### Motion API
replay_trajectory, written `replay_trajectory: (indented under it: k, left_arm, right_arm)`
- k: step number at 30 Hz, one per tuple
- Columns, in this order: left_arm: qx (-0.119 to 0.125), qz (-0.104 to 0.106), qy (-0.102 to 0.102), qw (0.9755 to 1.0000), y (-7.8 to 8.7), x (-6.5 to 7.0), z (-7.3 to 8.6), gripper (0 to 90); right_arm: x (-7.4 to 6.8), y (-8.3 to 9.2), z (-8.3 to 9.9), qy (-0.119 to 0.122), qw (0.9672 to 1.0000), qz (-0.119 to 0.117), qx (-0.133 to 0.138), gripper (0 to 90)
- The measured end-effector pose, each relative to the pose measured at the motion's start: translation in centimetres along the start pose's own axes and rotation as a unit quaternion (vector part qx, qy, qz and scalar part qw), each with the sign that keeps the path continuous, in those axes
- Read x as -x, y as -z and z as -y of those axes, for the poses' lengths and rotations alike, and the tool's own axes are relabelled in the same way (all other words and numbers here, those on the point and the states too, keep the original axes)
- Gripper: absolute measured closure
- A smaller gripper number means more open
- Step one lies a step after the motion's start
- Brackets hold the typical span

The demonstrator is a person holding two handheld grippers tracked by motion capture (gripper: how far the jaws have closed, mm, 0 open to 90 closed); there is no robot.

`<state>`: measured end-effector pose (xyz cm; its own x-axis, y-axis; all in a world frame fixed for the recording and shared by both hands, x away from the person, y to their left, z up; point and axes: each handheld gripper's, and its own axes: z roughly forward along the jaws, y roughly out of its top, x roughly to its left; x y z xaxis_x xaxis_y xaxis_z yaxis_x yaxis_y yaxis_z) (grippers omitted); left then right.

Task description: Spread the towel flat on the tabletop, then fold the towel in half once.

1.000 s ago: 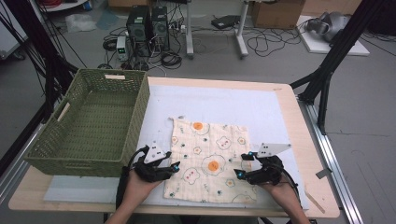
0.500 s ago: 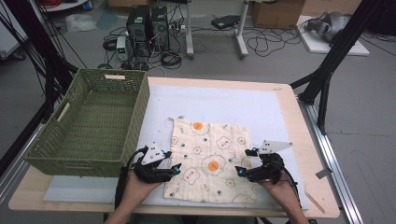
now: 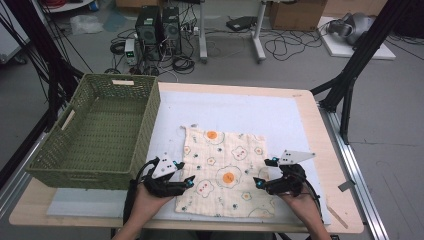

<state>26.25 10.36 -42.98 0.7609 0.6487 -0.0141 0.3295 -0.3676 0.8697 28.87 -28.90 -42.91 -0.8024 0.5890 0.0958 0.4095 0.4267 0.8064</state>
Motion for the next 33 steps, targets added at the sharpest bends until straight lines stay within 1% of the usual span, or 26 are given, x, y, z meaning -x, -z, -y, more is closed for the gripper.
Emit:
replay_trajectory:
  k: [2, 7, 12, 14, 19, 21, 26, 30, 32, 33]
  left_arm:
    - [0.002, 0.0, 0.0, 1.0, 0.06, -0.01, 0.0, 42.0]
    - [0.002, 0.0, -0.001, 1.0, 0.05, -0.01, -0.01, 41.9]
    - [0.0, 0.0, -0.007, 1.0, 0.08, -0.02, -0.07, 42.0]
    - [0.003, 0.0, -0.005, 1.0, 0.08, 0.02, -0.08, 42.0]
    - [0.004, 0.0, -0.006, 1.0, 0.17, 0.03, -0.09, 42.0]
    - [0.002, 0.0, -0.009, 1.0, 0.2, -0.05, -0.11, 42.0]
    - [0.003, 0.0, -0.007, 1.0, 0.15, -0.07, -0.09, 42.0]
    - [-0.001, -0.002, -0.011, 0.9999, 0.13, -0.16, -0.13, 42.1]
    - [0.002, -0.003, -0.008, 1.0, 0.08, -0.15, -0.15, 42.1]
    - [0.0, -0.004, -0.009, 0.9999, 0.1, -0.17, -0.17, 42.2]
  right_arm:
    - [-0.07, -0.01, -0.02, 0.005, 1.0, 0.002, -0.001, 16.6]
    - [-0.18, -0.02, -0.03, 0.002, 1.0, 0.002, -0.001, 16.6]
    - [-0.16, -0.03, -0.03, 0.003, 1.0, 0.001, -0.001, 16.6]
    - [-0.14, -0.06, -0.04, 0.008, 1.0, 0.002, 0.0, 16.6]
    - [-0.21, -0.07, -0.04, 0.007, 1.0, 0.002, -0.002, 16.6]
    - [-0.27, -0.05, -0.05, 0.006, 1.0, 0.001, -0.002, 16.6]
    - [-0.27, -0.07, -0.05, 0.006, 1.0, 0.001, -0.005, 17.0]
    - [-0.26, -0.06, -0.05, 0.012, 0.9999, 0.002, -0.005, 17.4]
    - [-0.26, -0.01, -0.04, 0.011, 0.9999, 0.001, -0.004, 17.5]
    - [-0.24, 0.01, -0.03, 0.011, 0.9999, 0.002, -0.004, 17.6]
